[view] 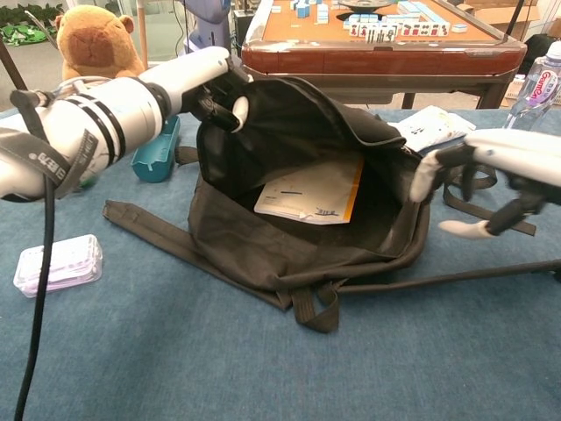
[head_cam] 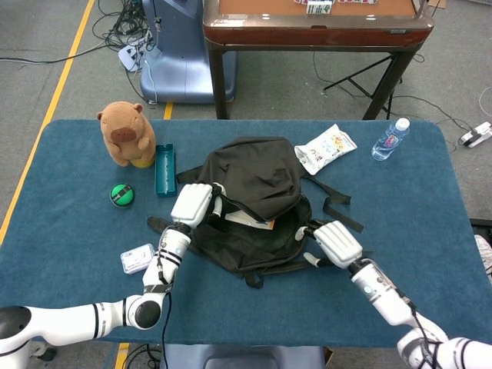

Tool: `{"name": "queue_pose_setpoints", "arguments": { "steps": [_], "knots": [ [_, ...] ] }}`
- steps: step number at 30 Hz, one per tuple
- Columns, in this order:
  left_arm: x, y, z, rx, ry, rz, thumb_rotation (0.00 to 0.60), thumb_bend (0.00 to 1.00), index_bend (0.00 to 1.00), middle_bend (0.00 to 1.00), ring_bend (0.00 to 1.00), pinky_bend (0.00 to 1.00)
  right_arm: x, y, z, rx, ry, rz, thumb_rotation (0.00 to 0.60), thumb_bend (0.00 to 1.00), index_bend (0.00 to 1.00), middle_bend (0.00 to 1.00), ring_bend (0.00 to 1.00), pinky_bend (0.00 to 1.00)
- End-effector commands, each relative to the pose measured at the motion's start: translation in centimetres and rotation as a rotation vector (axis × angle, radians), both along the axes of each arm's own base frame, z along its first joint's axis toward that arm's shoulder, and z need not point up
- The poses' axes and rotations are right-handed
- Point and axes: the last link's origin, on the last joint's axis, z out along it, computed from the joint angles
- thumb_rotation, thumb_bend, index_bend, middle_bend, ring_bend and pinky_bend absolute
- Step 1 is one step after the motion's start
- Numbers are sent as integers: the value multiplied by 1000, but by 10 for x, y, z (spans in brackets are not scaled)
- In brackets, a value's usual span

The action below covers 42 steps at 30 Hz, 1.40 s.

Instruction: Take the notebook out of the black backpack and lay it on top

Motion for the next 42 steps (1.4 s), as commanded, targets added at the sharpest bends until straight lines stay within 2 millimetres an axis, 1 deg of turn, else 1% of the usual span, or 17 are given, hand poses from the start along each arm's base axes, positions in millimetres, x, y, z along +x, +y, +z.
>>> {"name": "queue_pose_setpoints", "arguments": {
  "steps": [1, 5, 9, 12, 17, 20, 23, 28, 33, 37, 42],
  "knots": [
    [-1, 2, 4, -11, -14, 25, 600, 702, 740, 506, 522, 287, 10, -14, -17, 22, -13, -6, 600, 296, 379, 403, 284, 415],
    [-2, 3, 5, -25, -27, 48, 600, 700, 735, 506, 523, 287, 21, -26, -30, 15, -37, 1, 600, 312, 379, 413, 284, 415],
    [-3, 4, 5, -38, -38, 74, 600, 698, 733, 506, 523, 287, 32, -38, -43, -36, -70, 23, 600, 320, 391, 432, 296, 415],
    [-3, 6, 3, -45, -28, 86, 600, 695, 732, 506, 523, 287, 34, -44, -58, -71, -40, 45, 600, 320, 416, 450, 317, 415],
    [-4, 7, -2, -42, -22, 116, 600, 696, 734, 506, 526, 286, 34, -53, -76, -94, -6, 46, 600, 308, 422, 450, 317, 415],
    [-7, 9, -5, -50, -35, 147, 600, 695, 731, 506, 527, 286, 32, -57, -80, -102, 1, 43, 600, 272, 422, 449, 317, 415],
    [-11, 11, -6, -71, -56, 181, 600, 692, 725, 506, 529, 286, 26, -59, -86, -123, 1, 28, 600, 206, 422, 446, 317, 415],
    [-12, 13, -4, -72, -84, 208, 600, 692, 722, 506, 531, 287, 17, -62, -95, -129, 1, -7, 600, 119, 422, 413, 318, 415],
    [-10, 12, -1, -69, -106, 208, 600, 692, 717, 506, 531, 287, 9, -64, -101, -139, 22, -17, 600, 63, 422, 382, 309, 415],
    [-6, 10, -1, -71, -120, 201, 600, 692, 715, 506, 531, 287, 9, -67, -104, -149, 32, -10, 600, 41, 422, 353, 287, 415],
    [0, 8, 0, -71, -129, 193, 600, 692, 693, 506, 531, 287, 15, -71, -112, -159, 13, -10, 600, 19, 422, 344, 273, 415]
  ]
}}
